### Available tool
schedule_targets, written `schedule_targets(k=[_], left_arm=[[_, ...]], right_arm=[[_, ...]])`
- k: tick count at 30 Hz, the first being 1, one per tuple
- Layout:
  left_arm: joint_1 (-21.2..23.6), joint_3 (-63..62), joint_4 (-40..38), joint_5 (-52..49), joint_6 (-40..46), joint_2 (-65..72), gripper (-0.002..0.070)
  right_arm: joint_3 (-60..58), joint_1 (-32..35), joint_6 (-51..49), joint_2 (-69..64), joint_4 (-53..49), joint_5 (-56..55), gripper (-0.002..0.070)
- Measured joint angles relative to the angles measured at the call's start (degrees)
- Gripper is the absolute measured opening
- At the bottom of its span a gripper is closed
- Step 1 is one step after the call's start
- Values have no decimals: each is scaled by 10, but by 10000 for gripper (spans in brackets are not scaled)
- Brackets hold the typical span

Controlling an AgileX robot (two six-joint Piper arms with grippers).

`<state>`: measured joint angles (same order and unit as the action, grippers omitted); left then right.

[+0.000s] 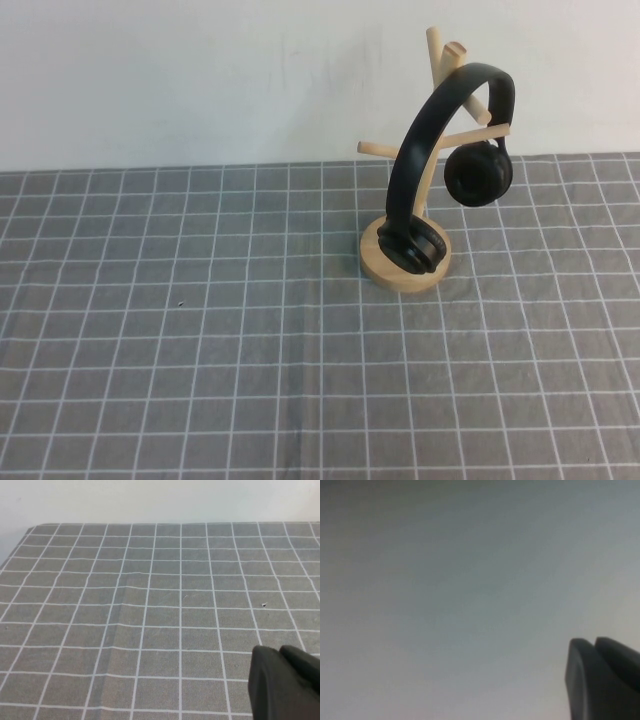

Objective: Take out the headphones from the headphone stand

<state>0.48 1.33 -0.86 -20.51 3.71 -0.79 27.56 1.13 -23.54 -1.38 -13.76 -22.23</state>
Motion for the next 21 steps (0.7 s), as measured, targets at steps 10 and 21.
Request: schedule_targets(k=[10, 21], left_arm=[[0, 0, 0, 0, 0, 0, -4], [0, 0, 0, 0, 0, 0, -4]], right_arm=[[247, 0, -34, -292, -17, 448, -8], [250, -2, 58, -550, -65, 434, -8]])
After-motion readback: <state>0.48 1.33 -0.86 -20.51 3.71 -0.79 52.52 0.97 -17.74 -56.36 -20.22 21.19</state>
